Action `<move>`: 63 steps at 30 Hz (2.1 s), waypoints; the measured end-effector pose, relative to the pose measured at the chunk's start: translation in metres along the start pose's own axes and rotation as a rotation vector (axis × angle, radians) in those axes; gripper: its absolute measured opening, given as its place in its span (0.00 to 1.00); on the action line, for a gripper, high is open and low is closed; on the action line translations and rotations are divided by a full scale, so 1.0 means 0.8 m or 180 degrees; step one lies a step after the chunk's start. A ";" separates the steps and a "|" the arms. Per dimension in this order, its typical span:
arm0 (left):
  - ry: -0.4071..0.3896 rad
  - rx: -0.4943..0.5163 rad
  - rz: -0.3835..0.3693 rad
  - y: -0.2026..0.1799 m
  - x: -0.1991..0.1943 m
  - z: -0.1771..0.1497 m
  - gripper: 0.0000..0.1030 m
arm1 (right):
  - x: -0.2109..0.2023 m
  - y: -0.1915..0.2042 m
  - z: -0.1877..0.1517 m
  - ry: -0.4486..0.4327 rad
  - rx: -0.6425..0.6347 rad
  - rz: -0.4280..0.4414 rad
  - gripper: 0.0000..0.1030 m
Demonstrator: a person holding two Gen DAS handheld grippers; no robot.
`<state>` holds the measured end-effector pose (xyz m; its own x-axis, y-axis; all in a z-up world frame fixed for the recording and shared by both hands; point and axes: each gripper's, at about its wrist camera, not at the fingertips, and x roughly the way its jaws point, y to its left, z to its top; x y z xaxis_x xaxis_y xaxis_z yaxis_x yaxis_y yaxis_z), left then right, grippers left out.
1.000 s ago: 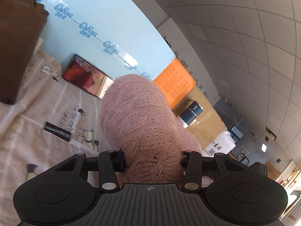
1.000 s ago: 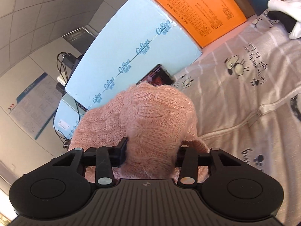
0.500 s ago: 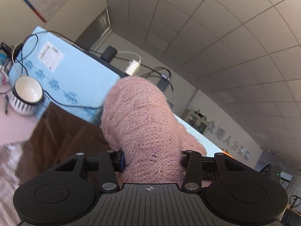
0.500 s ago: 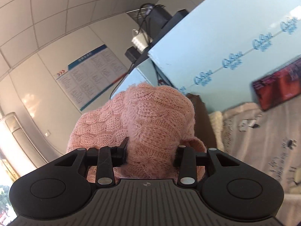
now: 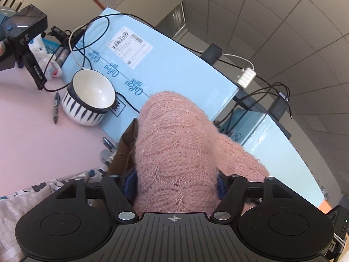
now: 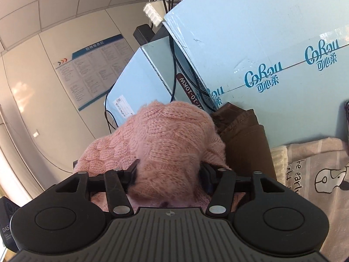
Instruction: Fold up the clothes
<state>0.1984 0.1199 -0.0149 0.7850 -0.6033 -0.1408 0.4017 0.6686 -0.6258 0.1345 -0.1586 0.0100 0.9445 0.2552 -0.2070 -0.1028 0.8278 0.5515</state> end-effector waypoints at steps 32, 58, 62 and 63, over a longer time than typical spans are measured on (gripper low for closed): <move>-0.0719 0.1105 0.1081 -0.119 -0.110 -0.053 1.00 | -0.110 0.071 -0.015 -0.0392 -0.0850 -0.0769 1.00; -0.1072 0.1704 0.2145 -0.177 -0.131 -0.163 1.00 | -0.166 0.040 -0.100 -0.0796 -0.1637 -0.0417 1.00; -0.1085 0.1845 0.2204 -0.184 -0.128 -0.167 1.00 | -0.177 0.035 -0.099 -0.0934 -0.1544 -0.0343 1.00; -0.1072 0.1865 0.2195 -0.185 -0.127 -0.168 1.00 | -0.178 0.034 -0.099 -0.0949 -0.1522 -0.0339 1.00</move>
<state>-0.0040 0.0237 -0.0109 0.9939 0.0986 -0.0496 -0.0984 0.9951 0.0072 -0.0275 -0.1331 -0.0097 0.9974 0.0633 0.0338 -0.0664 0.9929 0.0989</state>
